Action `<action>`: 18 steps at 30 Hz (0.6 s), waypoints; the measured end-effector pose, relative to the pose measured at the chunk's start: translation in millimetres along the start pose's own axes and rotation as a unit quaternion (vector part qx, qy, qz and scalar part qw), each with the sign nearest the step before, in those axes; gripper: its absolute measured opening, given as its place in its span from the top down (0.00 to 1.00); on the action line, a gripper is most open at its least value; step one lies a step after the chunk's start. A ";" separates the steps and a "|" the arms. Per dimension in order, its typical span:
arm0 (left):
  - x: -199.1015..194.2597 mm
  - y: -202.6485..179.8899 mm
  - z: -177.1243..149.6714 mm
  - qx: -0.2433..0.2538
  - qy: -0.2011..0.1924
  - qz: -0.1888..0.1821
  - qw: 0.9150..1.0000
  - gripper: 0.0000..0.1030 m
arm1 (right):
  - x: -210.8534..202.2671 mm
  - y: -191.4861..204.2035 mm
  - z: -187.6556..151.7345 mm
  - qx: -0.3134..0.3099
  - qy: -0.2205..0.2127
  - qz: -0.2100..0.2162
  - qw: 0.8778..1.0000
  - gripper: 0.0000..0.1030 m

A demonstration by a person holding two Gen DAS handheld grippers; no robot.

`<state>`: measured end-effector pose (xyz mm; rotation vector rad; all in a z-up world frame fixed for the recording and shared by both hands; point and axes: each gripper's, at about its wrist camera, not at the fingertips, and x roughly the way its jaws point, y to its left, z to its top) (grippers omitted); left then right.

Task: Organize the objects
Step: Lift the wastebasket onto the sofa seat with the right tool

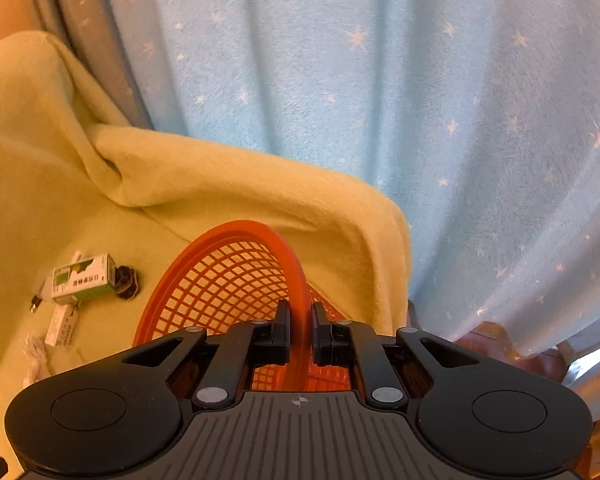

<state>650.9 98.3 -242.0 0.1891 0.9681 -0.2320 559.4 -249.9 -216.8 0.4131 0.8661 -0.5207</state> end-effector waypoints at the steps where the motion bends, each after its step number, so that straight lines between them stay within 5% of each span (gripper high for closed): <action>1: 1.7 1.3 0.3 0.000 0.002 -0.002 1.000 0.10 | -0.9 4.8 -0.6 -0.007 0.001 -0.003 1.000 0.94; 18: 50.6 37.4 14.2 0.009 0.000 -0.017 1.000 0.16 | 6.4 47.2 1.0 -0.047 0.001 -0.020 0.999 0.94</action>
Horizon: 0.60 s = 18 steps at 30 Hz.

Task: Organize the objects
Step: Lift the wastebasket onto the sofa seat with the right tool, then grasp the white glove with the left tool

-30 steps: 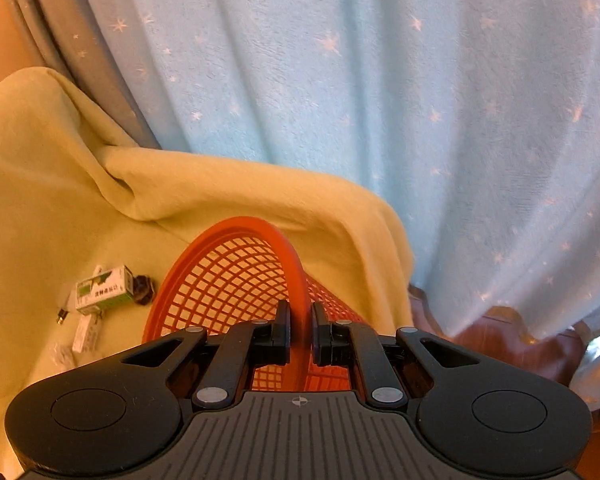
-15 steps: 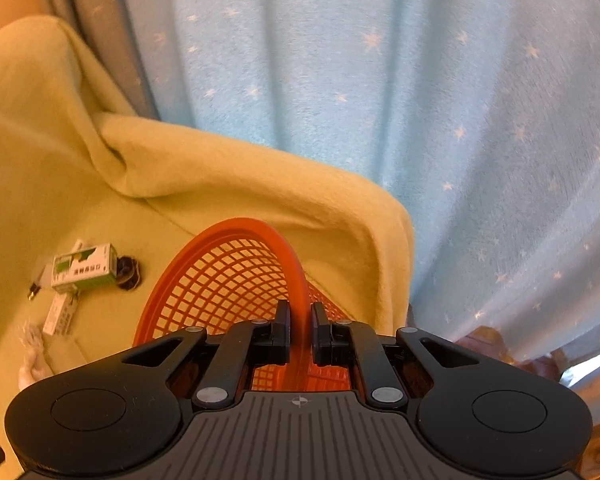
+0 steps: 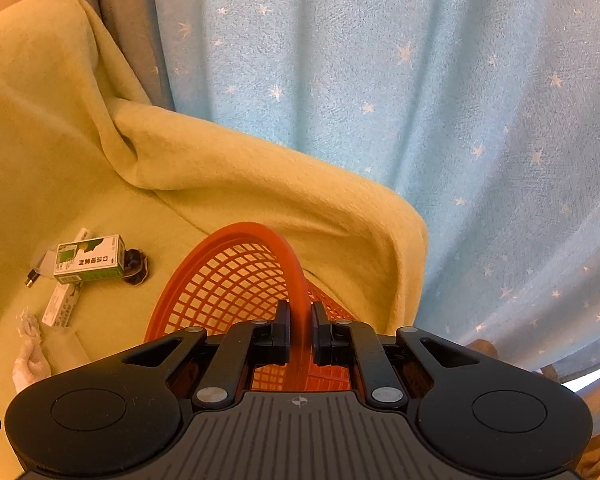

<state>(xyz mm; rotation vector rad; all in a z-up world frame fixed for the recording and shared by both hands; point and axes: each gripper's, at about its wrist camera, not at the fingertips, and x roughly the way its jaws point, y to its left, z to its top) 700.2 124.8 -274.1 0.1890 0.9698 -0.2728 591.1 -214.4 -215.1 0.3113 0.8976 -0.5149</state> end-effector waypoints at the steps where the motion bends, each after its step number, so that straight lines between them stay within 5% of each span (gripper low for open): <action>1: 4.1 3.0 1.2 0.001 -0.001 -0.001 1.000 0.16 | 0.4 0.7 0.6 0.001 0.000 -0.001 1.000 0.94; 18: 94.0 12.3 7.3 0.071 0.036 -0.020 0.997 0.21 | 3.4 8.9 2.8 0.009 0.001 -0.022 1.000 0.94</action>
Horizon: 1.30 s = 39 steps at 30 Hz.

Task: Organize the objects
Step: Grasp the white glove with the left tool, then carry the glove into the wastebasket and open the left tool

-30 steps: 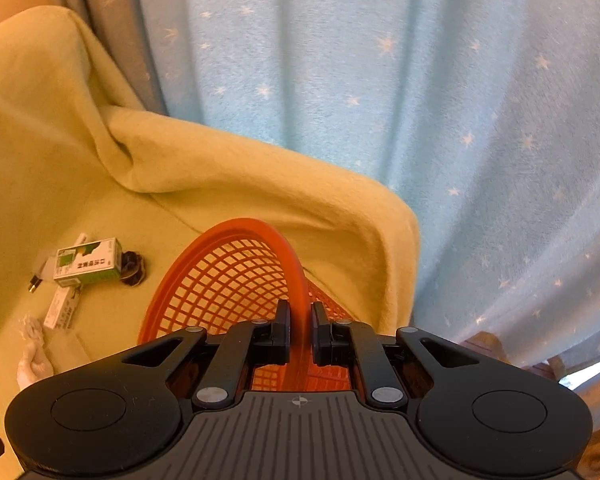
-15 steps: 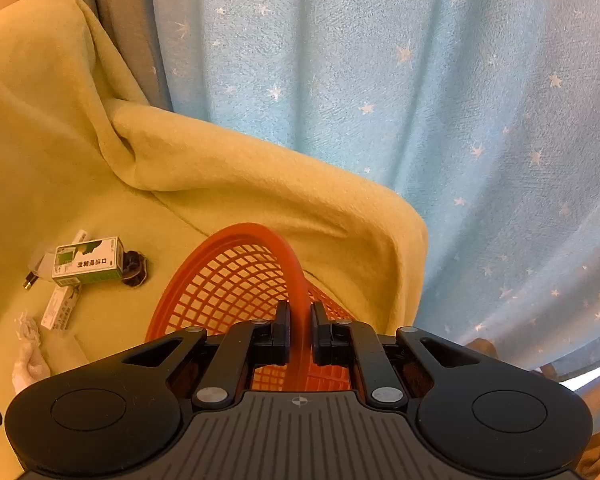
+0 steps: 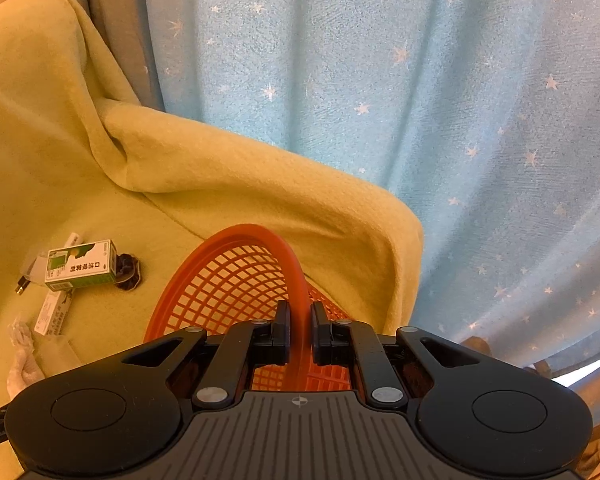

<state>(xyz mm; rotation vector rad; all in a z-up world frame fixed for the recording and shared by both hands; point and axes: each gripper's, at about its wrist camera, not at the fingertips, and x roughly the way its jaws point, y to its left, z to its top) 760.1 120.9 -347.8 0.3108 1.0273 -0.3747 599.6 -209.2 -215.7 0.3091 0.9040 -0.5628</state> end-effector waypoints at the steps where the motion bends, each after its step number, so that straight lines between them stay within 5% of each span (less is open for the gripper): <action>1: 5.5 -0.3 0.2 0.003 0.002 -0.003 1.000 0.21 | 0.6 -0.2 0.1 0.000 -0.001 -0.001 1.000 0.94; 9: 53.4 -6.9 -3.2 0.041 0.026 -0.011 0.999 0.32 | 1.2 4.0 0.0 -0.007 -0.006 -0.001 1.000 0.94; 12: 61.8 -6.7 -5.1 0.045 0.029 0.004 0.999 0.48 | 0.3 4.2 -1.0 -0.011 -0.006 0.000 1.000 0.94; 13: 62.6 -4.8 -5.5 0.044 0.028 0.009 0.999 0.61 | 0.1 4.0 -1.5 -0.012 -0.005 0.000 1.000 0.94; 17: 53.5 7.2 -2.7 0.022 0.022 -0.001 1.000 0.78 | -1.4 1.1 -2.2 -0.012 -0.003 0.003 1.000 0.94; 27: -23.4 5.7 6.2 -0.012 -0.028 -0.058 0.998 0.80 | -4.7 -6.6 -3.7 -0.012 0.000 0.021 1.000 0.94; 39: -95.0 -49.9 22.3 0.003 -0.087 -0.141 0.986 0.80 | -0.7 -27.5 -2.0 0.003 0.004 0.044 0.999 0.94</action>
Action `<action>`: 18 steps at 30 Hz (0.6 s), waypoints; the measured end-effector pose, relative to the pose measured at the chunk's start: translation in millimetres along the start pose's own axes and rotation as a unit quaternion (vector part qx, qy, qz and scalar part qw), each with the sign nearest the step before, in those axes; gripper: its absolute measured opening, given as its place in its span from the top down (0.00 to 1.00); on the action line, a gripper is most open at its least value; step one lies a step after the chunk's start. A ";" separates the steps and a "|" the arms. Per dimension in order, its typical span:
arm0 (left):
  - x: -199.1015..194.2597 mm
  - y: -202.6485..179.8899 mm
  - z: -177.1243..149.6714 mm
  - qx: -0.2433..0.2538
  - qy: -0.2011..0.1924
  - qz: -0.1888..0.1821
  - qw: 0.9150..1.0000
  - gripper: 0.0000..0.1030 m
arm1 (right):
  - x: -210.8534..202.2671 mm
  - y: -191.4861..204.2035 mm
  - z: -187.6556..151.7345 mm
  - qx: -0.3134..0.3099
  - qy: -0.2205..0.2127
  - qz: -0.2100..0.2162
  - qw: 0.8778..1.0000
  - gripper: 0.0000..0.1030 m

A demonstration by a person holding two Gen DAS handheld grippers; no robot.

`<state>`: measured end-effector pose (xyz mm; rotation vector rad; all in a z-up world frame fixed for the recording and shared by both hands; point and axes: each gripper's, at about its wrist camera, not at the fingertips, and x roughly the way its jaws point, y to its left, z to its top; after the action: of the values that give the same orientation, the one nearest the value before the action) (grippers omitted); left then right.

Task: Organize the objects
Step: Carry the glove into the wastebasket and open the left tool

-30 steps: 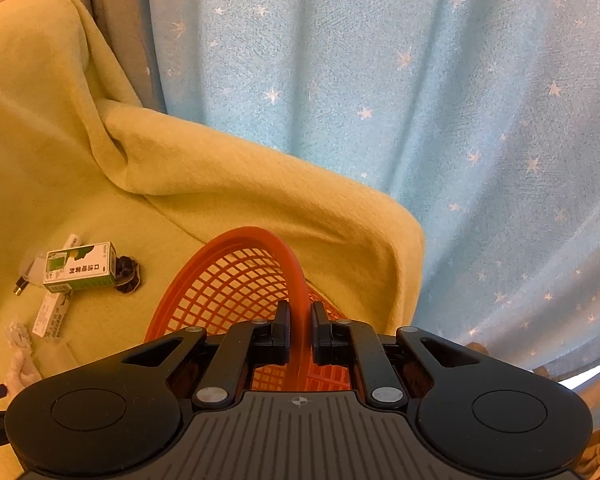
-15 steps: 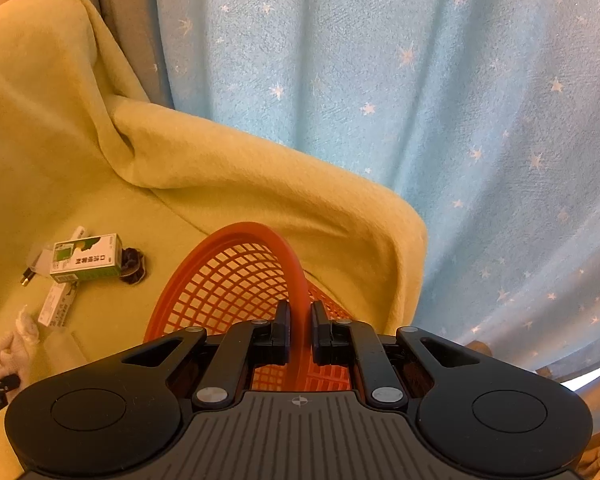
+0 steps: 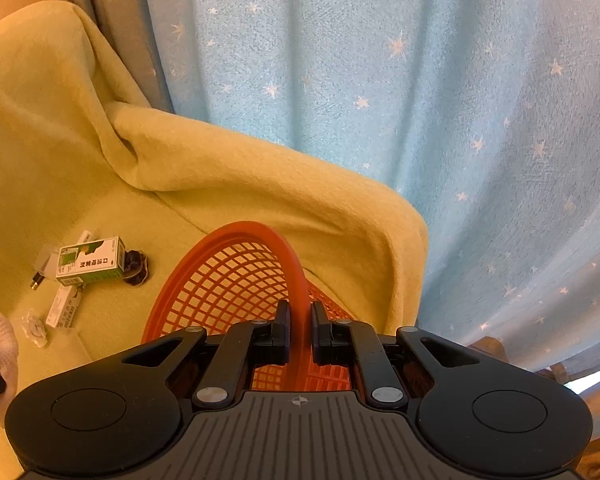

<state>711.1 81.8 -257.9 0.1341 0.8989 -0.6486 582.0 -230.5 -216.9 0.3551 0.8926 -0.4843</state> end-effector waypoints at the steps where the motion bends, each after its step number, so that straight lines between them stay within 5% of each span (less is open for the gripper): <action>1: -1.1 -4.7 1.5 0.001 -0.002 -0.006 1.000 0.80 | -0.1 -1.1 0.2 0.001 0.000 0.001 1.000 0.94; 18: -0.4 -84.0 13.0 0.041 -0.010 -0.111 0.993 0.80 | 5.0 -11.3 7.1 -0.001 0.004 0.022 1.000 0.94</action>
<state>671.3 9.7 -236.5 0.1012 0.8743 -0.8928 583.1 -244.7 -217.9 0.3736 0.8923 -0.4414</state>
